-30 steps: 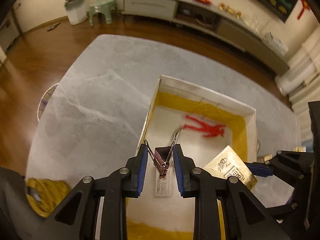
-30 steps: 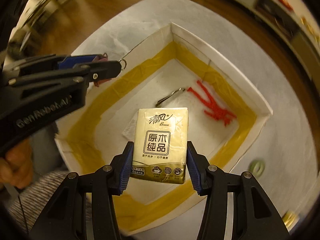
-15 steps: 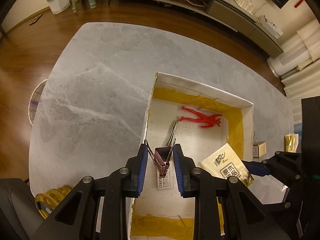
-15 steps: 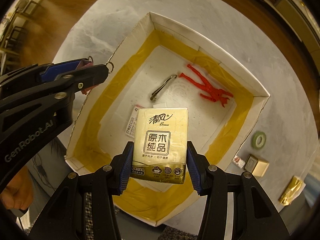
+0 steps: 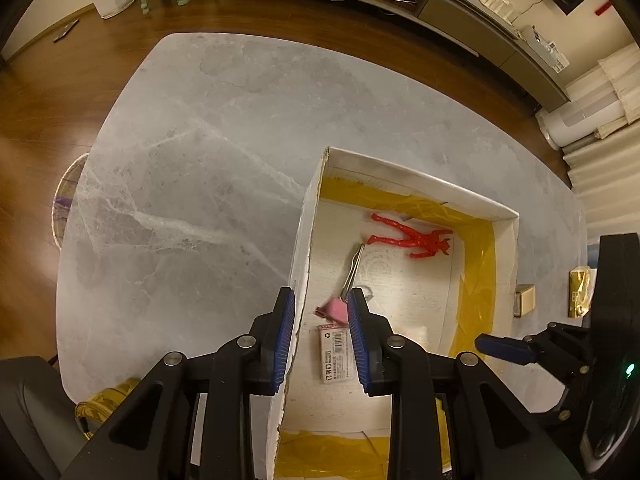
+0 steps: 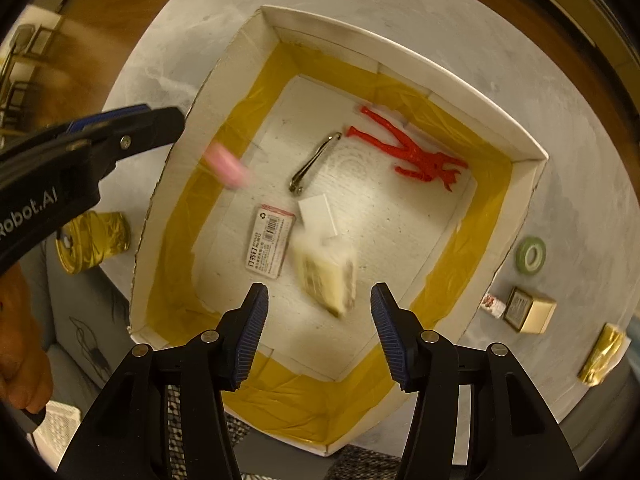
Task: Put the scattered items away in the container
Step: 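Move the left gripper to the black marker while the right gripper approaches the gold tin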
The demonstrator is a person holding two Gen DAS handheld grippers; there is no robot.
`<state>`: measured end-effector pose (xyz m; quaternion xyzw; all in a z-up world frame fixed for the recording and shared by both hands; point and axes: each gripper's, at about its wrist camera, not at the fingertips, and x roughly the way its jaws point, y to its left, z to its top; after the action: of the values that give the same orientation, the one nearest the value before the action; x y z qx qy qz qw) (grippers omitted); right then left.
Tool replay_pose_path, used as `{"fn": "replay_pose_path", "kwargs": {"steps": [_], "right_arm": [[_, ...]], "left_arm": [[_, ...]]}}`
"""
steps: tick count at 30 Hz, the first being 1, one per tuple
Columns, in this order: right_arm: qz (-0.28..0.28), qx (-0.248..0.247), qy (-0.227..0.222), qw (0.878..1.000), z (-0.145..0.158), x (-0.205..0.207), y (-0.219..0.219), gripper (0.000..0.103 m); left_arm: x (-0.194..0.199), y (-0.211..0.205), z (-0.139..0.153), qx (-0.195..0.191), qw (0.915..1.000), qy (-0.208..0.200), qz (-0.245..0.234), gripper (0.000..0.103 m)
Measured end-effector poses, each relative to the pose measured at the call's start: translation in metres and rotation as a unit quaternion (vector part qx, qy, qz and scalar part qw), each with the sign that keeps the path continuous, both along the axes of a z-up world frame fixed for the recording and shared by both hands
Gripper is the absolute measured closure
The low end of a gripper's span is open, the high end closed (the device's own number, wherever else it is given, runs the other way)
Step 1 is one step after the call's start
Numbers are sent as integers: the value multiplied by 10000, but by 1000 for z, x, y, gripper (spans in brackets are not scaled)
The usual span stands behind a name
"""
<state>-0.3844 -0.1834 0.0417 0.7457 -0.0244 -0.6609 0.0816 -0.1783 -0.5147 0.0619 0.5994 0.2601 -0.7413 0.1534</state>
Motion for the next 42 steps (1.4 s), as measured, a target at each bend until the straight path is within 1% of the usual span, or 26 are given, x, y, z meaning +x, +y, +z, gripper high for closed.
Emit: {"fn": "replay_pose_path", "kwargs": {"steps": [5, 8, 16, 17, 18, 21, 24, 27, 36, 42], "right_arm": [[-200, -295, -50, 9994, 4, 2, 7, 46], [-220, -414, -53, 9989, 8, 7, 8, 46], [-251, -595, 135, 9978, 22, 24, 17, 47], [-264, -612, 165, 9976, 24, 26, 20, 50], [-269, -626, 183, 9975, 26, 28, 23, 57], [-272, -687, 231, 9970, 32, 35, 32, 65], [-315, -742, 272, 9964, 37, 42, 42, 70], [-390, -811, 290, 9955, 41, 50, 53, 71], [-641, -989, 341, 9925, 57, 76, 92, 71], [-950, -969, 347, 9901, 60, 91, 131, 71]], "left_arm": [[3, 4, 1, 68, 10000, 13, 37, 74], [4, 7, 4, 77, 10000, 37, 44, 74], [11, 23, 19, 74, 9998, 114, 155, 74], [12, 26, 21, 70, 9998, 114, 165, 74], [12, 29, 24, 64, 9998, 117, 162, 74], [12, 40, 33, 58, 9998, 160, 119, 74], [10, 53, 41, 58, 9998, 194, 73, 74], [6, 68, 48, 81, 9997, 221, 25, 75], [-7, 114, 73, 122, 9992, 342, -157, 75], [-16, 142, 78, 188, 9988, 377, -244, 75]]}}
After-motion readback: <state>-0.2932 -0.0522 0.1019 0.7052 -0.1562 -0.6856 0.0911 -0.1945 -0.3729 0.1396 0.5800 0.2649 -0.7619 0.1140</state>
